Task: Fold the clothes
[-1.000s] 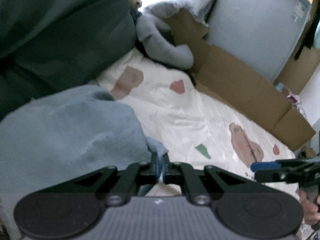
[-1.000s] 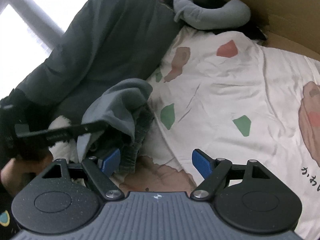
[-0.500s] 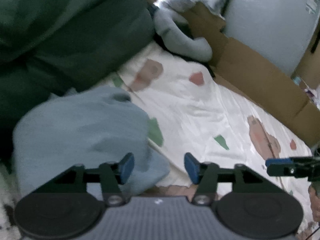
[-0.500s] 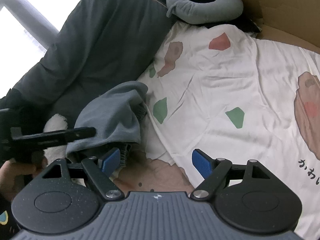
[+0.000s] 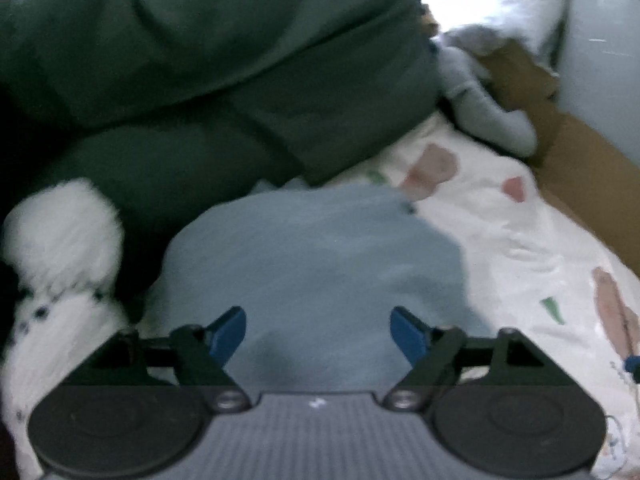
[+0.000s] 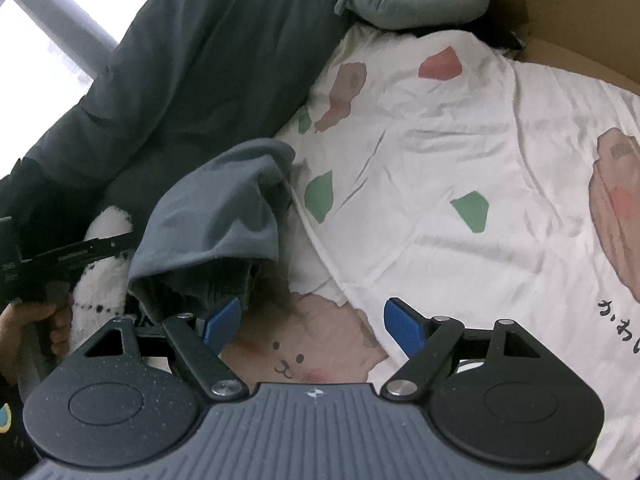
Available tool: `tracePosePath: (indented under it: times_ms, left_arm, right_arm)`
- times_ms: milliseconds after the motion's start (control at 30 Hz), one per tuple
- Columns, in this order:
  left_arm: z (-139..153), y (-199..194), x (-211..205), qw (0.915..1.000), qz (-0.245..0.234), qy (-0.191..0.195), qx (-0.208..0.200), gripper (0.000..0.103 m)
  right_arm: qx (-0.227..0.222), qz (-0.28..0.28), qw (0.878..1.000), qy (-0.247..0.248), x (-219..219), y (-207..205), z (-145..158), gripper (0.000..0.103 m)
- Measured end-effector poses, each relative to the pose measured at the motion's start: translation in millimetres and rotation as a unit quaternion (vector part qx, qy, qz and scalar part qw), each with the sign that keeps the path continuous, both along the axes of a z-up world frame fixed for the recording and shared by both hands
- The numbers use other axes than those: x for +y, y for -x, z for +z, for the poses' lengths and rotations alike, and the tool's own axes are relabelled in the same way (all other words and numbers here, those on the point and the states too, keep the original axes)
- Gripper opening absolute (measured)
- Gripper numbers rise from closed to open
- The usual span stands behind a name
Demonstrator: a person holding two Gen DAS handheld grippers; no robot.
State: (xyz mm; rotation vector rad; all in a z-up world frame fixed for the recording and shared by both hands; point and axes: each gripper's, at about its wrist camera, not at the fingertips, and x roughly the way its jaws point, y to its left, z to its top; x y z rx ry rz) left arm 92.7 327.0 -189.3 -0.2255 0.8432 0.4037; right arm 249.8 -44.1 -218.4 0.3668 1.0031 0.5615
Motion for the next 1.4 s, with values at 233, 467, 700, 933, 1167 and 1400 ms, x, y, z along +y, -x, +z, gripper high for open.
tracePosePath:
  times_ms: [233,467,700,933,1167,1400]
  left_arm:
    - [-43,11,30,0.9968,0.043,0.067,0.006,0.087]
    - [-39,21,27,0.9970,0.042,0.065,-0.006,0.044]
    - [-7,25,15,0.9970,0.038,0.056,-0.038,0.012]
    - [24,15,-18,0.9910,-0.031,0.082,-0.102,0.010]
    - [18,-12,-61,0.9796,-0.092,0.135,-0.117,0.010]
    - [2,-34,-108,0.9630,-0.176,0.174,-0.107,0.010]
  right_arm:
    - [0.008,0.016,1.000,0.010,7,4,-5,0.084]
    - [0.015,0.018,1.000,0.015,8,5,-8,0.084]
    - [0.011,0.019,1.000,0.014,7,5,-8,0.084]
    - [0.006,0.017,1.000,0.007,6,4,-5,0.084]
    - [-0.004,0.010,1.000,-0.011,1,0,8,0.084]
    - [-0.014,0.007,0.999,-0.034,-5,-3,19,0.084]
